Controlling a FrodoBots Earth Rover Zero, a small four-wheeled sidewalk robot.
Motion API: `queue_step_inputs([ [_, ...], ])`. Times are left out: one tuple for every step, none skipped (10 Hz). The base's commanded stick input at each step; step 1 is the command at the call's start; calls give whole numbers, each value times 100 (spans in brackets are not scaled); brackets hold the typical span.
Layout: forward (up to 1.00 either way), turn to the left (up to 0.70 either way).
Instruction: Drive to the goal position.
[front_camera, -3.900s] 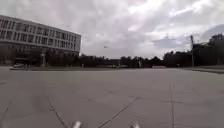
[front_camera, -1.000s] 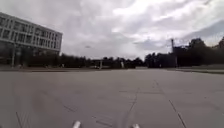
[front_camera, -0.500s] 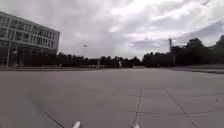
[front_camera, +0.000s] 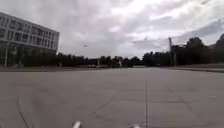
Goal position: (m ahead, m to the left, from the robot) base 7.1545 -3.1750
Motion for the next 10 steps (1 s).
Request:
queue_step_inputs([
  [70,-1],
  [70,-3],
  [70,-14],
  [70,-24],
  [70,-20],
  [70,0],
  [70,0],
  [70,0],
  [70,0],
  [70,0],
])
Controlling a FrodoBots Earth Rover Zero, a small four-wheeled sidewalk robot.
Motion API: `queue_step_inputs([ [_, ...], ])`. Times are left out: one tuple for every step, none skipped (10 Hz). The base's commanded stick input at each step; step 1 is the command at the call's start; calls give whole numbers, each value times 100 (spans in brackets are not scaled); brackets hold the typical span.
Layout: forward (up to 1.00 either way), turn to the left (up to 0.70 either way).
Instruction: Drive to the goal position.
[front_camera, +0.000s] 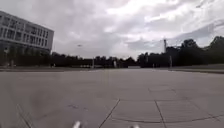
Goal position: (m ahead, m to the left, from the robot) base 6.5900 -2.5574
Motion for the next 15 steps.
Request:
queue_step_inputs([
  [70,0],
  [70,0],
  [70,0],
  [70,0],
  [70,0],
  [70,0],
  [70,0],
  [70,0],
  [70,0],
  [70,0],
  [70,0],
  [70,0],
  [70,0],
  [70,0],
  [70,0],
])
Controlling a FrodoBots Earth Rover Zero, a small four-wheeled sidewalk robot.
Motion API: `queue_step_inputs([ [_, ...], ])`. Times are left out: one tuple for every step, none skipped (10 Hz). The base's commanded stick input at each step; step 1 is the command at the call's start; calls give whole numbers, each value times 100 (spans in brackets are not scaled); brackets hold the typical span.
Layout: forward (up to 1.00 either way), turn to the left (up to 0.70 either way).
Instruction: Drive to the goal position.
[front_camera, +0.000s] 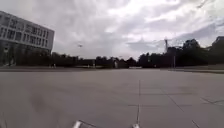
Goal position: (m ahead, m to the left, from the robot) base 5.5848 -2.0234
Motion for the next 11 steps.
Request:
queue_step_inputs([
  [70,-4],
  [70,-19],
  [70,-27],
  [70,-30],
  [70,-30],
  [70,-30],
  [70,-30],
  [70,-30],
  [70,-31],
  [70,-30],
  [70,-22],
])
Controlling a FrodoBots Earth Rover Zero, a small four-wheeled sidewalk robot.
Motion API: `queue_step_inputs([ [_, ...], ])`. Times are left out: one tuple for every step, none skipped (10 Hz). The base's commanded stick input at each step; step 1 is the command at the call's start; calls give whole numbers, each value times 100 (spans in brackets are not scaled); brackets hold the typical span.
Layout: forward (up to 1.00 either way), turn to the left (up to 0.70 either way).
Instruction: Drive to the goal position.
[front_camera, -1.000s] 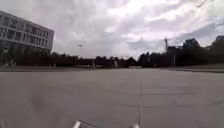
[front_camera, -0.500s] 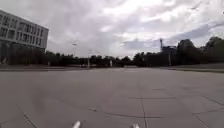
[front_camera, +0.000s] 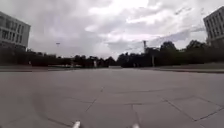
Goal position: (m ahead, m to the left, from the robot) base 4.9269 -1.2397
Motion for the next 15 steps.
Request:
queue_step_inputs([
  [70,-9],
  [70,0],
  [70,0],
  [70,0],
  [70,0],
  [70,0],
  [70,0],
  [70,0],
  [70,0],
  [70,0],
  [70,0],
  [70,0],
  [70,0],
  [70,0],
  [70,0],
])
